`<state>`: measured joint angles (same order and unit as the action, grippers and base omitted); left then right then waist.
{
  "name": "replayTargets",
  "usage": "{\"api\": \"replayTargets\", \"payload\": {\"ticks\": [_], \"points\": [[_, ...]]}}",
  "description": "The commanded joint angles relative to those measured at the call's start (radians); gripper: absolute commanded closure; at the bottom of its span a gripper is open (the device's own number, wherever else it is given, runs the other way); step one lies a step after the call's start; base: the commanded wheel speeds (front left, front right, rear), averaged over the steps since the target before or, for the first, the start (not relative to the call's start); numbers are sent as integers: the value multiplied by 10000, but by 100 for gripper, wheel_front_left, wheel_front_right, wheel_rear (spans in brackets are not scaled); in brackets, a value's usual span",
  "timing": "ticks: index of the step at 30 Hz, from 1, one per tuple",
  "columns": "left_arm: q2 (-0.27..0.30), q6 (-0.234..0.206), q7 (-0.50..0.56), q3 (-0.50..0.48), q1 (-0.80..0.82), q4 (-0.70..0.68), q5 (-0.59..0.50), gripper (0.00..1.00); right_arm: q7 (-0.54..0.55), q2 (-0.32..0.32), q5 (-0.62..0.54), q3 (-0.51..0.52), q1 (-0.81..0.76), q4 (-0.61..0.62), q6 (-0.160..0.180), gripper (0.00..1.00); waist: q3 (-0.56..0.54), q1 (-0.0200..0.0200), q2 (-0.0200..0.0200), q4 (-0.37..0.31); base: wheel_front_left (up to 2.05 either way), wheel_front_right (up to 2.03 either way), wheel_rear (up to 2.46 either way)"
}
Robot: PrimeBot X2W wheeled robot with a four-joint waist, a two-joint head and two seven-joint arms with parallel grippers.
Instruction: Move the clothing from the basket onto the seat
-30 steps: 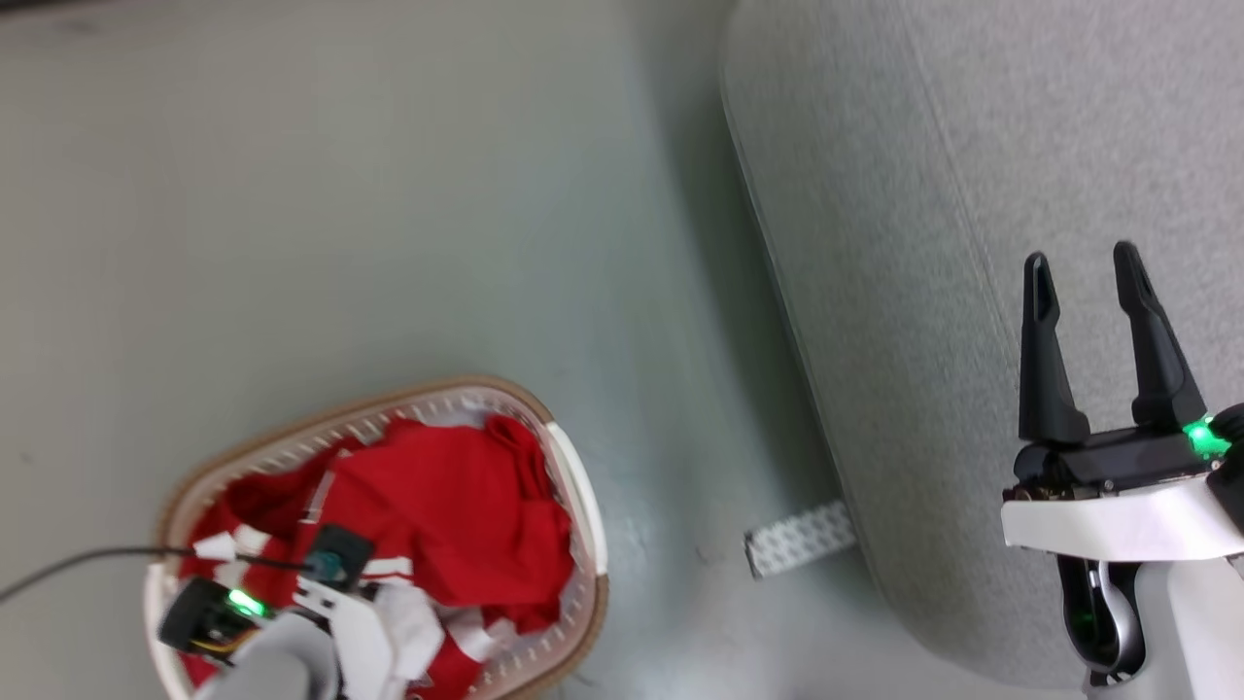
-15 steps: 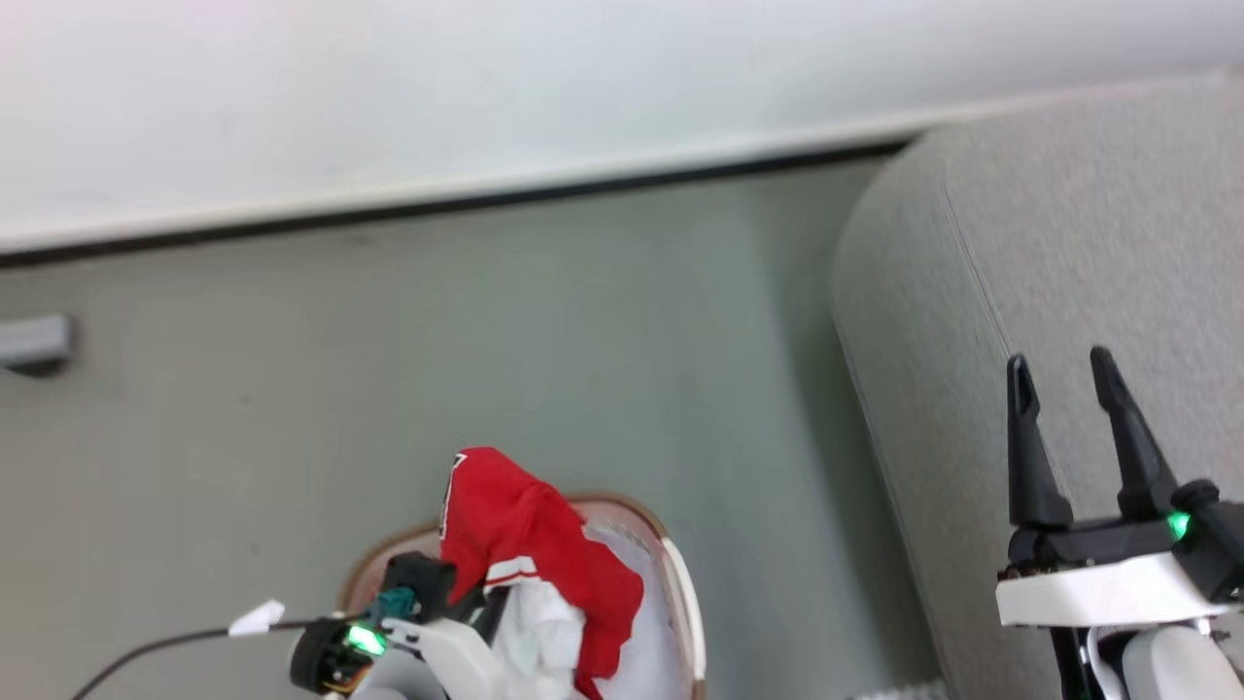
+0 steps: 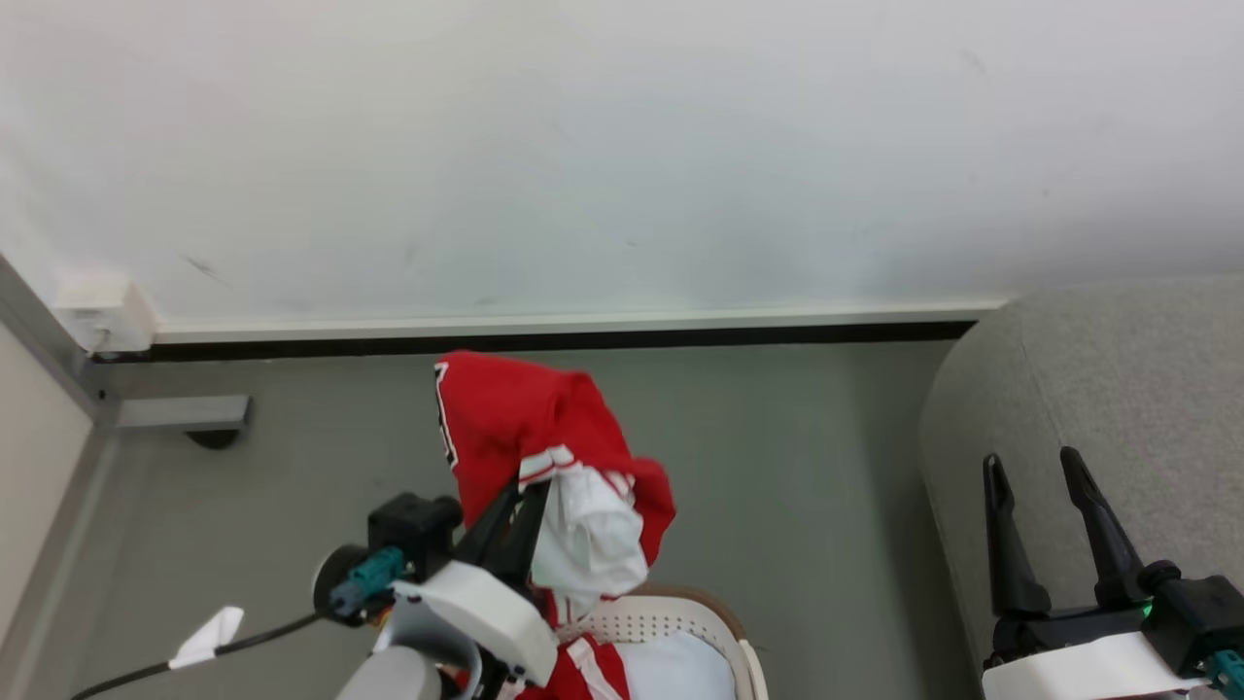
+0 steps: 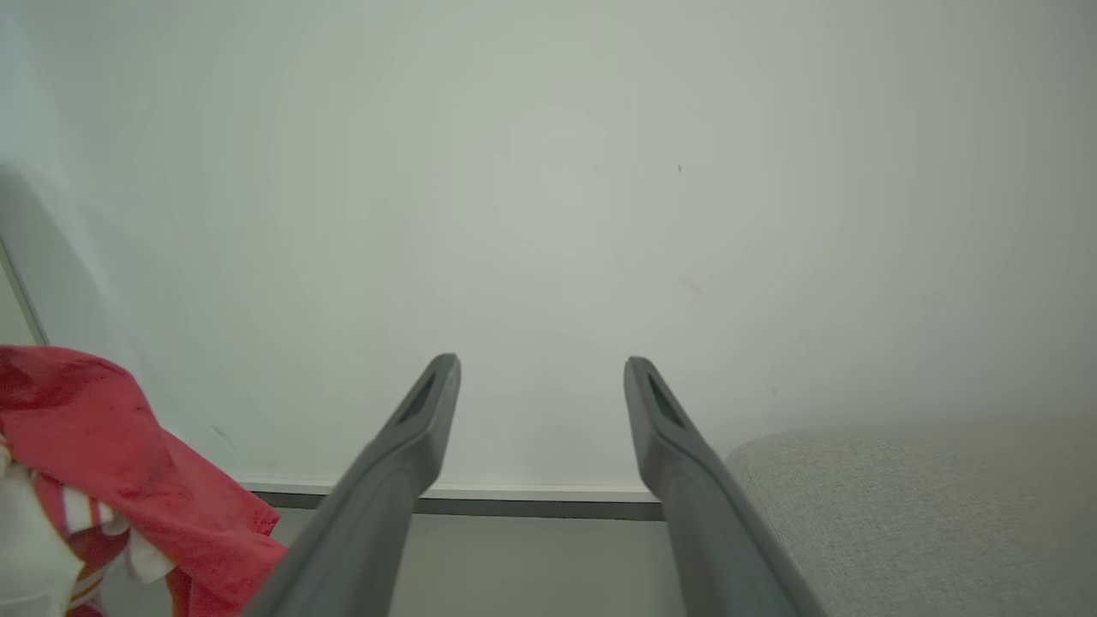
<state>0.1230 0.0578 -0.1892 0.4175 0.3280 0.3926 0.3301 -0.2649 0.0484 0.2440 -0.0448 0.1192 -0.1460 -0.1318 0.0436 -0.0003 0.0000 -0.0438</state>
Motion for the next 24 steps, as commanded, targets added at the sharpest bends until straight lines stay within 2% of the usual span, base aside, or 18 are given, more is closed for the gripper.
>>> {"api": "replayTargets", "payload": {"ticks": [1, 11, 24], "points": [[31, -105, 226, -140, -130, -682, 220, 100, 8, 34, 47, -97, -141, -7, 21, 0, -300, 3, 0, 286, 0, 0, 0], [250, -568, 1191, -375, 121, -3388, 370, 100, 8, 34, -59, -493, -64, 417, 21, 0, -432, 3, 0, 307, 0, 0, 0], [416, -673, 1460, -374, 37, -4530, 477, 100, 8, 31, -279, -1115, 109, 787, 21, 0, -198, 3, 0, 295, 0, 0, 0]]}}
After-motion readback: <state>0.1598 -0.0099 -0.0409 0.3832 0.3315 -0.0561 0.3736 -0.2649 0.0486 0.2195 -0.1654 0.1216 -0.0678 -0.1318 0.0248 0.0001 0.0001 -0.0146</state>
